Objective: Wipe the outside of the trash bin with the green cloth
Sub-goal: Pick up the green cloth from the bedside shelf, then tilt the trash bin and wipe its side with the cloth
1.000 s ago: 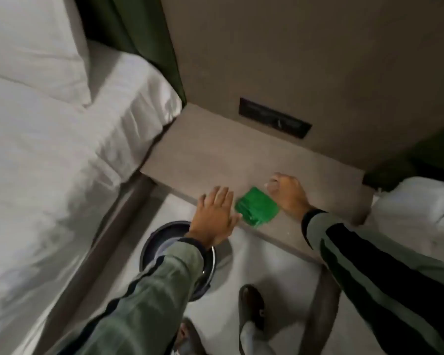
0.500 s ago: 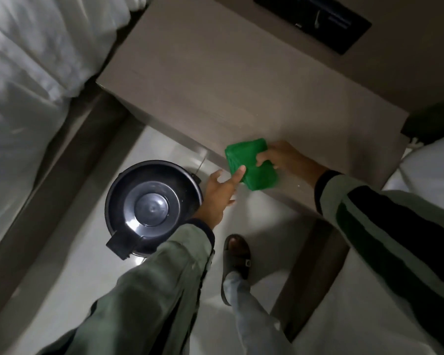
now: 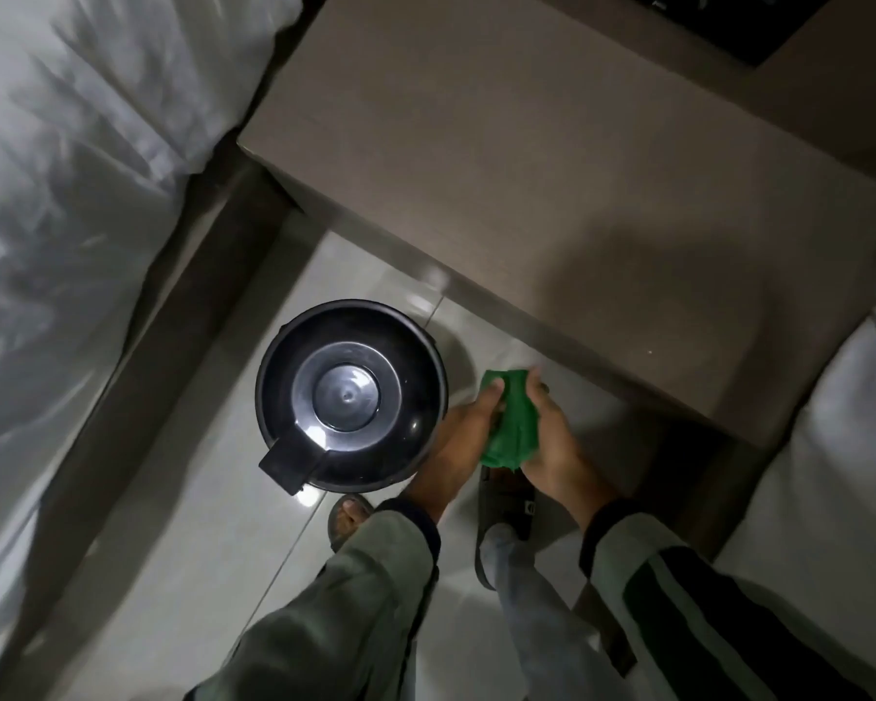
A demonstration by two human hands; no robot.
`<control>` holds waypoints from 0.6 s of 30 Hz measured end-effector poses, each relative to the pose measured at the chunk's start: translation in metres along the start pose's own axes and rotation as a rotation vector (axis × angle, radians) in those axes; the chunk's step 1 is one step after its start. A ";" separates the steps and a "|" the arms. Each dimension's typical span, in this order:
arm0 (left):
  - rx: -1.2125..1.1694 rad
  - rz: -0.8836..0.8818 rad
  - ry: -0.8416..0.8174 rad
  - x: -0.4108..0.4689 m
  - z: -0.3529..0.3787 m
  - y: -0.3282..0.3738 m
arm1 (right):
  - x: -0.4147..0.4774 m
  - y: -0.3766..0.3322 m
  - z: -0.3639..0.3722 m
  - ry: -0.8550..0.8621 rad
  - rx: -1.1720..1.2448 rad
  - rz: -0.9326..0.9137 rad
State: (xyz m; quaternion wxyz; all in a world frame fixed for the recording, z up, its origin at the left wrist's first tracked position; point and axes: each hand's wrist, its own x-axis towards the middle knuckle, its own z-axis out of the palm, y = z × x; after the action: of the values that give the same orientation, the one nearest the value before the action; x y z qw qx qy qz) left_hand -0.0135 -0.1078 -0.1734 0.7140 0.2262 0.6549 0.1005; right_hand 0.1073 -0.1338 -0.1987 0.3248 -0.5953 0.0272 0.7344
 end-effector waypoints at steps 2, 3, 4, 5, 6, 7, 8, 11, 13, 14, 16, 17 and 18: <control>0.115 -0.032 0.001 0.007 0.004 0.009 | 0.008 0.004 -0.018 -0.097 0.131 0.019; 0.233 0.009 0.068 0.012 0.002 0.012 | 0.012 0.006 -0.025 -0.115 0.152 0.035; 0.336 0.084 0.173 0.016 -0.005 0.015 | 0.015 0.006 -0.028 -0.134 0.171 0.056; 0.419 0.169 0.284 0.020 -0.012 0.016 | 0.019 0.005 -0.030 -0.146 0.190 0.082; 0.516 0.249 0.407 0.026 -0.018 0.015 | 0.025 0.006 -0.035 -0.162 0.210 0.098; 0.653 0.310 0.546 0.032 -0.025 0.013 | 0.031 0.004 -0.038 -0.176 0.223 0.109; 0.789 0.331 0.666 0.037 -0.031 0.011 | 0.034 0.001 -0.039 -0.189 0.226 0.110; 0.891 0.058 0.758 0.065 -0.030 0.009 | 0.041 -0.014 -0.041 -0.275 0.217 0.089; 0.729 -0.138 0.775 0.085 -0.015 0.016 | 0.047 -0.024 -0.042 -0.280 0.121 0.078; 0.663 -0.183 0.803 0.092 -0.007 0.020 | 0.051 -0.028 -0.045 -0.245 0.035 0.066; 0.638 -0.127 0.834 0.104 -0.002 0.014 | 0.057 -0.032 -0.050 -0.138 -0.133 0.059; 0.673 -0.055 0.822 0.108 -0.006 0.007 | 0.059 -0.032 -0.052 -0.096 -0.180 0.072; 0.706 -0.003 0.804 0.110 -0.010 0.001 | 0.059 -0.032 -0.055 -0.065 -0.203 0.088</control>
State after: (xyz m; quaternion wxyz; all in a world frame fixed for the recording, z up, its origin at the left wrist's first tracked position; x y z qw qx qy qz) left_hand -0.0098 -0.0570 -0.2711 0.2874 0.3956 0.8710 -0.0483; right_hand 0.1660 -0.1061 -0.2568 0.2309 -0.5992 -0.0316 0.7659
